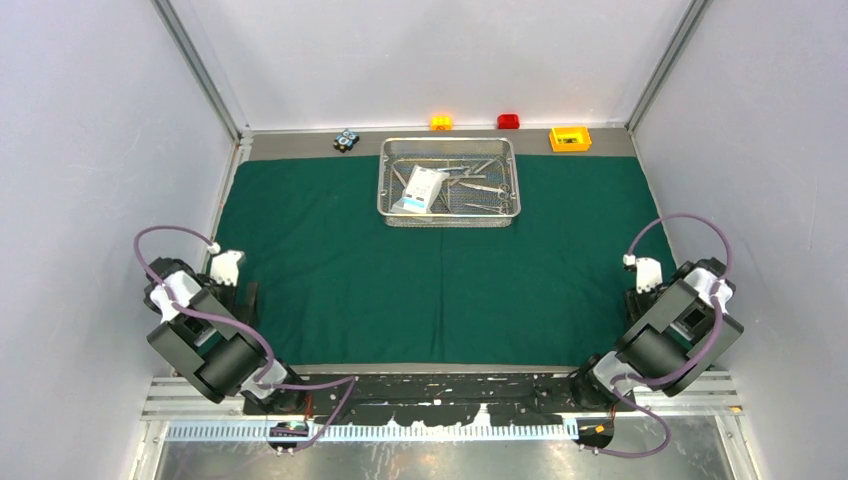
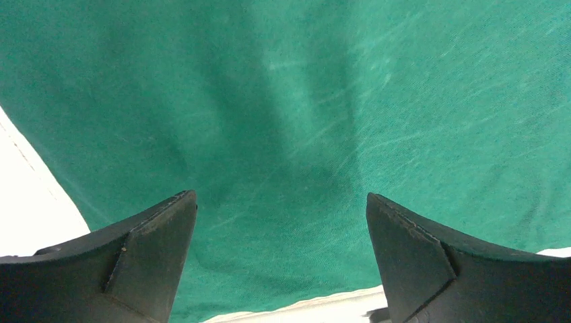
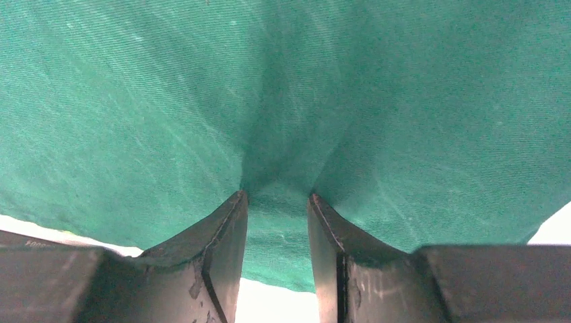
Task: Open and lay out the surgical kit
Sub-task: Smooth out the surgical kit at the center of the board.
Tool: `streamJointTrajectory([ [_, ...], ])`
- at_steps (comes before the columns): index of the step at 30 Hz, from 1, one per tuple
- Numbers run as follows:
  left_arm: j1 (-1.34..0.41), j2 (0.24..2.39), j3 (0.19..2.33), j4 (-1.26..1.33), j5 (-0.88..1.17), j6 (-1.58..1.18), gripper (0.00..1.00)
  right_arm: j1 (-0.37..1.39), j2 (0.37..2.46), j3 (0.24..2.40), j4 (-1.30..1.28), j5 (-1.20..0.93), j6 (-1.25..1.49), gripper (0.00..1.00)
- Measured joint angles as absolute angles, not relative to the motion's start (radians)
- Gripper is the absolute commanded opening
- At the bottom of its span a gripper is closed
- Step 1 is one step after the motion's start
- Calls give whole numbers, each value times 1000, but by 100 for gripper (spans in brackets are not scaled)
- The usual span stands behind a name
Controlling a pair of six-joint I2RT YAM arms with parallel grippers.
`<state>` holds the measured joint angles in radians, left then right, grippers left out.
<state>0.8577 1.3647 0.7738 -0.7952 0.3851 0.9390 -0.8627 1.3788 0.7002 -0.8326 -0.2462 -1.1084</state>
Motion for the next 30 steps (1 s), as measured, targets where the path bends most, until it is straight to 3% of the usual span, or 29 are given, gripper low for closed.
streamJointTrajectory([
  [6,864,1365,697,-718,270,1022,100,-938,1426,733,-852,-279,-1165,44],
  [14,895,1361,693,-709,269,1061,100,-1055,1440,731,-860,-345,-1261,44],
  [30,952,1386,705,-714,311,1124,99,-1065,1339,643,-808,-341,-1368,44],
])
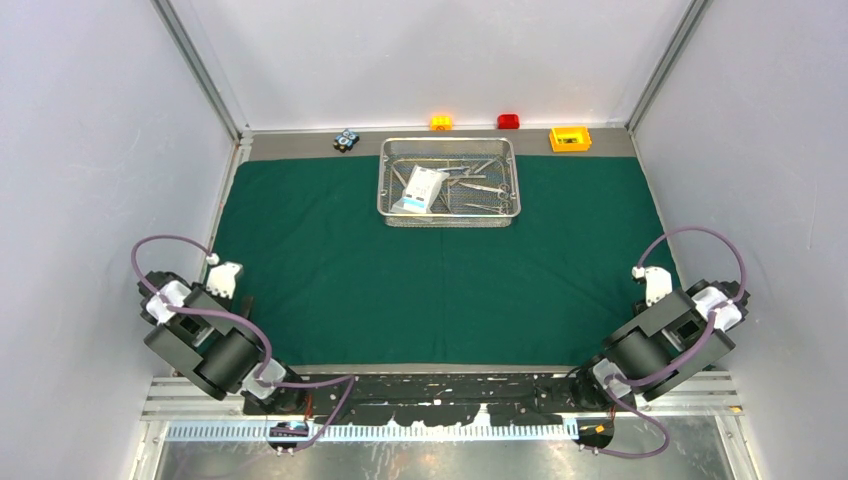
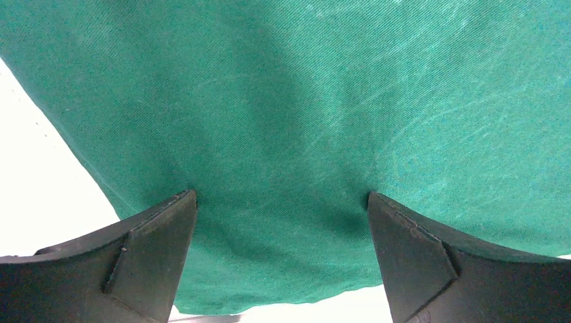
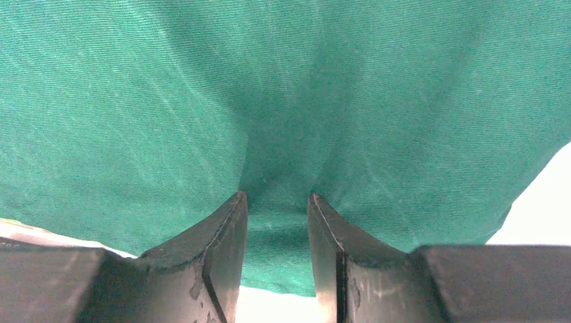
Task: Open and lay out the surgical kit
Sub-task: Smooth out the surgical kit at the center of the board.
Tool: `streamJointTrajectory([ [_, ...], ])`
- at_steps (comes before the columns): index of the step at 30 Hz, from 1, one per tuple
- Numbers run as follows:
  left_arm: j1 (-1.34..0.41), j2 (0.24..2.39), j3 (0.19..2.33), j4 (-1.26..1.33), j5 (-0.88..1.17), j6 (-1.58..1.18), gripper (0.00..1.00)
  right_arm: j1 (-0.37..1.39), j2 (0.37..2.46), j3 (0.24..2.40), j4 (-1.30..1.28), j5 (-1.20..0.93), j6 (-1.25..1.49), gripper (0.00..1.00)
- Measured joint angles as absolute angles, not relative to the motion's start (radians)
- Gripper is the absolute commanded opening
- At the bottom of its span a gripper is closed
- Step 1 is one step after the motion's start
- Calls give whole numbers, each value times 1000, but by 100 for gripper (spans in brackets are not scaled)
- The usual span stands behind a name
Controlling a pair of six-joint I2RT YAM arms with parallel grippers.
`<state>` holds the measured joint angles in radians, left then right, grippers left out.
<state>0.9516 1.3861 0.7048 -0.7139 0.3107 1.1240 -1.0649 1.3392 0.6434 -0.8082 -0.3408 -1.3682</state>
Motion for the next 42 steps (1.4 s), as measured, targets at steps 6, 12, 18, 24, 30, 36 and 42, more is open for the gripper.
streamJointTrajectory([
  [6,973,1388,706,-714,326,1143,99,-1068,1332,642,-810,-328,-1368,44],
  [12,1002,1413,726,-717,325,1163,99,-1077,1320,643,-818,-300,-1370,44],
  [18,1024,1444,753,-725,323,1173,99,-1090,1327,656,-837,-270,-1388,46],
  [24,1026,1448,758,-731,323,1187,99,-1122,1346,675,-859,-241,-1420,47],
  [30,1042,1457,787,-730,264,1215,99,-1164,1406,788,-1008,-265,-1430,48],
  [36,1060,1485,916,-788,254,1220,100,-1167,1419,975,-1119,-397,-1400,48],
  [42,1061,1485,1023,-856,342,1203,100,-1139,1447,997,-1101,-464,-1322,48],
])
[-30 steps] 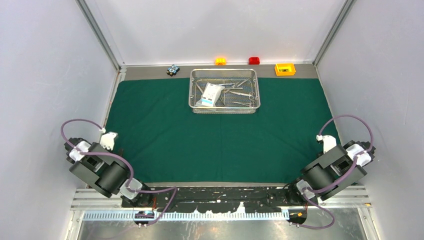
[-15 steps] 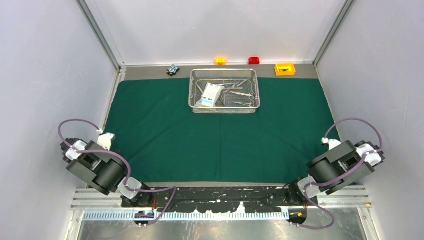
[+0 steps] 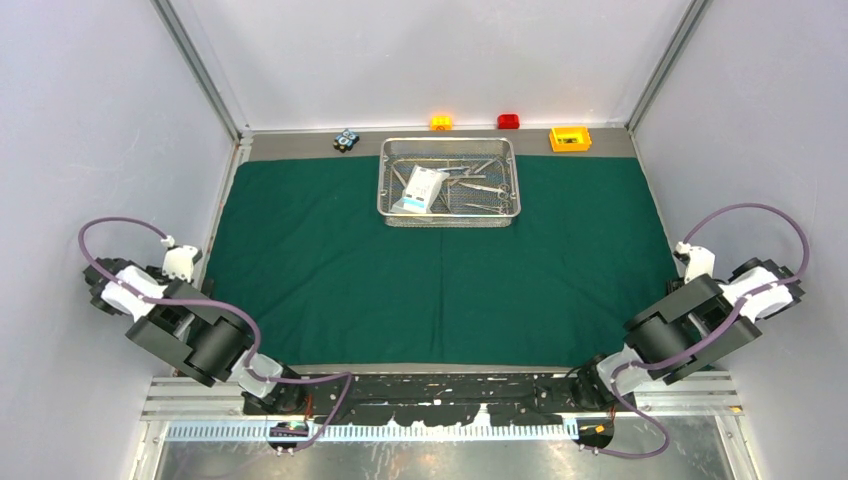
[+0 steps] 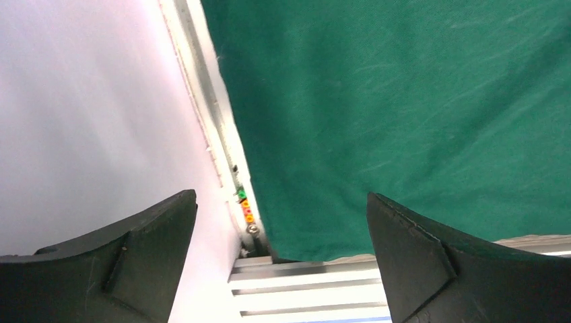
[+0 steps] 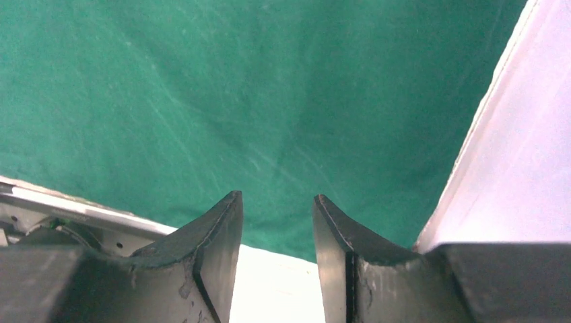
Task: Open and lay out the surgical kit
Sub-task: Smooth out the surgical kit at the center of the board.
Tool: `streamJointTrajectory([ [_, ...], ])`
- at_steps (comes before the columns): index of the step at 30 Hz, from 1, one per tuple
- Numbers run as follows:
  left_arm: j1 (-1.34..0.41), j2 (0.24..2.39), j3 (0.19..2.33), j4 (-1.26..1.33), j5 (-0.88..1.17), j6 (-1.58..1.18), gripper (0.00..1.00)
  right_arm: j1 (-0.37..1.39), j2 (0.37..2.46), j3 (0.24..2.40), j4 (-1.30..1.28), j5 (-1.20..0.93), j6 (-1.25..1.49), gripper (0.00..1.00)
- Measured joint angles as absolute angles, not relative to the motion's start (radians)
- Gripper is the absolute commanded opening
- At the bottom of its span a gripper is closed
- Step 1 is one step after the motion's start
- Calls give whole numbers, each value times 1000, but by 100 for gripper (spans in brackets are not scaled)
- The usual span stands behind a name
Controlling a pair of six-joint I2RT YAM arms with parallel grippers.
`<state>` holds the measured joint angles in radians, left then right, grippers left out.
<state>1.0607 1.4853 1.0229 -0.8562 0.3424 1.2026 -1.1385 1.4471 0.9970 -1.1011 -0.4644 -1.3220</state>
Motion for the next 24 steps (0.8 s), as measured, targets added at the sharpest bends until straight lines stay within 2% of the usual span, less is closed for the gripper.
streamJointTrajectory([
  [7,1052,1521,1108,-960,488,1092,100,-1071,1484,974,-1026,-488,-1218,50],
  [11,994,1522,1145,-983,570,979,100,-950,1463,967,-989,-504,-1114,57],
  [15,828,1507,1155,-932,609,834,100,-715,1379,966,-907,-513,-934,63],
  [19,596,1472,1155,-828,610,653,100,-477,1336,996,-806,-499,-721,64],
  [24,319,1481,1213,-711,574,440,100,-253,1382,1103,-673,-428,-487,62],
])
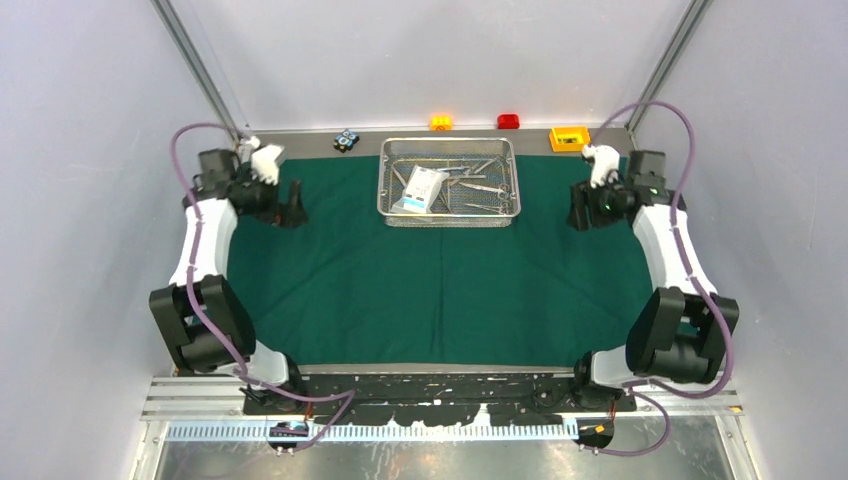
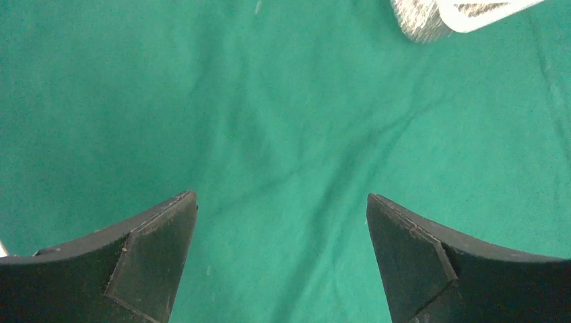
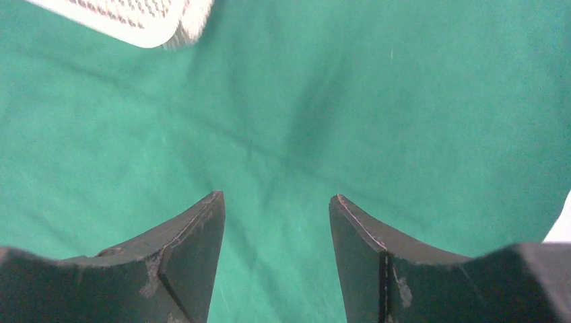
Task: Open and lay out the surgical kit
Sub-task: Smooth out the surgical kit at the center of the board, then move the container from the surgical kit.
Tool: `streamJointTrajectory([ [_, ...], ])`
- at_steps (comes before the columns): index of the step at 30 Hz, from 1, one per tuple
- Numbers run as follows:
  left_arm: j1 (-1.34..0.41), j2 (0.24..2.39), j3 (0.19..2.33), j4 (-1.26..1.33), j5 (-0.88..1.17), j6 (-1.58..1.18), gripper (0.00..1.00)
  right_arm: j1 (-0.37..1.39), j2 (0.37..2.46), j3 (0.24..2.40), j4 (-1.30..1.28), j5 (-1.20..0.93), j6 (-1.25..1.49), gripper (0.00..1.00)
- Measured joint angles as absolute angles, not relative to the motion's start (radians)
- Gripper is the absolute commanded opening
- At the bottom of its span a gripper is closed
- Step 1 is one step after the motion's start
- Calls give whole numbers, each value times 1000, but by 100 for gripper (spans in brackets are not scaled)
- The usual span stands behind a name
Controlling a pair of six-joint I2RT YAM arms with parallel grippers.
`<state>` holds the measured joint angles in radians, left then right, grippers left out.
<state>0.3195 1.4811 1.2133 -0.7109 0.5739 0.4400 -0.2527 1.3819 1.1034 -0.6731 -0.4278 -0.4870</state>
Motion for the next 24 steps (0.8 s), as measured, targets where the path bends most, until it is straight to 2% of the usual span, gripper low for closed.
streamJointTrajectory([
  [7,-15,1663,1444,-572,396,256,98,-53,1589,1295,-515,-289,-273,59],
  [11,-130,1786,1526,-546,326,201,98,23,1758,1430,-477,-220,-191,59],
  [18,-164,1847,1538,-542,278,150,98,93,2006,1652,-481,-171,-101,59],
  [24,-164,1847,1537,-527,255,138,98,105,2122,1742,-500,-175,-47,56],
])
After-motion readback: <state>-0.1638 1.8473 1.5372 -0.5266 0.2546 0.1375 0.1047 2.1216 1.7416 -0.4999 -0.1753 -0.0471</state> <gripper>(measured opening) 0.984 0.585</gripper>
